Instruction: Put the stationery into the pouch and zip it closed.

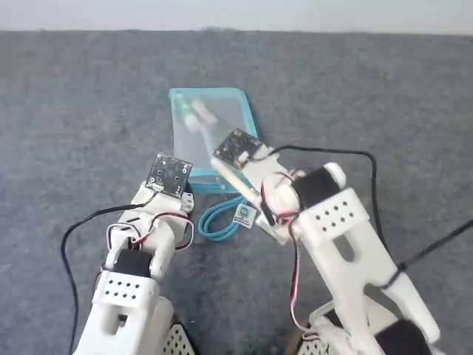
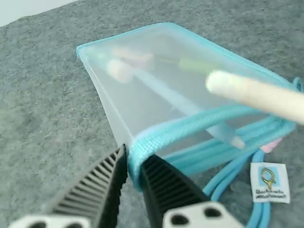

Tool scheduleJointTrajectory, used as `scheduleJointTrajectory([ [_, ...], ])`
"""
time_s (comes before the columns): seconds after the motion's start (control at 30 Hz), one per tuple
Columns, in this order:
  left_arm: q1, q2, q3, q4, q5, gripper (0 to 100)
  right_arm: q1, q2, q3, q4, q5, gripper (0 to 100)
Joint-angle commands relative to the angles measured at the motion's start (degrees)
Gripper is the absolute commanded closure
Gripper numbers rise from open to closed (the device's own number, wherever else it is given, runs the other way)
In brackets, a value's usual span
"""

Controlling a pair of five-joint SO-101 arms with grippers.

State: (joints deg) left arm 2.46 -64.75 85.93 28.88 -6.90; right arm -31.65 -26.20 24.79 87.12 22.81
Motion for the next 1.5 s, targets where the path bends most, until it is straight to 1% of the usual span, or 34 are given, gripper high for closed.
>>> scheduleJointTrajectory([
  [0.0, 0.3, 0.0, -1.4, -1.8, 0.0, 99, -0.2, 5.9, -7.1, 2.0, -1.0, 99.1],
  [0.1, 0.3, 0.0, -1.4, -1.8, 0.0, 99, -0.7, 8.2, -8.2, 3.1, -0.7, 99.1],
  [0.27, 0.3, 0.0, -1.5, -1.9, 0.0, 99, -0.7, 4.2, -5.3, 6.5, 2.8, 99.1],
  [0.43, 0.3, 0.0, -1.5, -1.8, 0.0, 99, -0.7, 4.5, -3.5, 5.7, 2.7, 99.1],
  [0.6, 0.3, 0.0, -1.4, -1.8, 0.0, 99, -0.7, 2.9, -2.1, 7.3, 2.7, 99.1],
  [0.73, 0.2, 0.0, -1.5, -1.8, 0.0, 99, -0.7, -1.3, 1.5, 7.2, 3.0, 99.1],
  [0.87, 0.2, 0.0, -1.4, -1.8, 0.0, 99, -0.5, -1.9, 3.4, 5.6, 2.6, 99.1],
  [1.03, 0.2, 0.0, -1.4, -1.8, 0.0, 99, -0.6, -1.8, 3.1, 2.8, 0.2, 99.1],
  [1.17, 0.3, 0.0, -1.3, -1.8, 0.0, 99, -0.3, 1.5, 0.6, 2.5, 0.0, 99.1],
  [1.33, 0.3, 0.0, -1.3, -1.8, 0.0, 99, -0.2, 10.3, -6.4, 2.6, -0.3, 99.1],
  [1.47, 0.3, 0.0, -1.2, -1.8, 0.0, 99, -0.2, 17.1, -14.2, 2.3, -4.7, 99.1],
])
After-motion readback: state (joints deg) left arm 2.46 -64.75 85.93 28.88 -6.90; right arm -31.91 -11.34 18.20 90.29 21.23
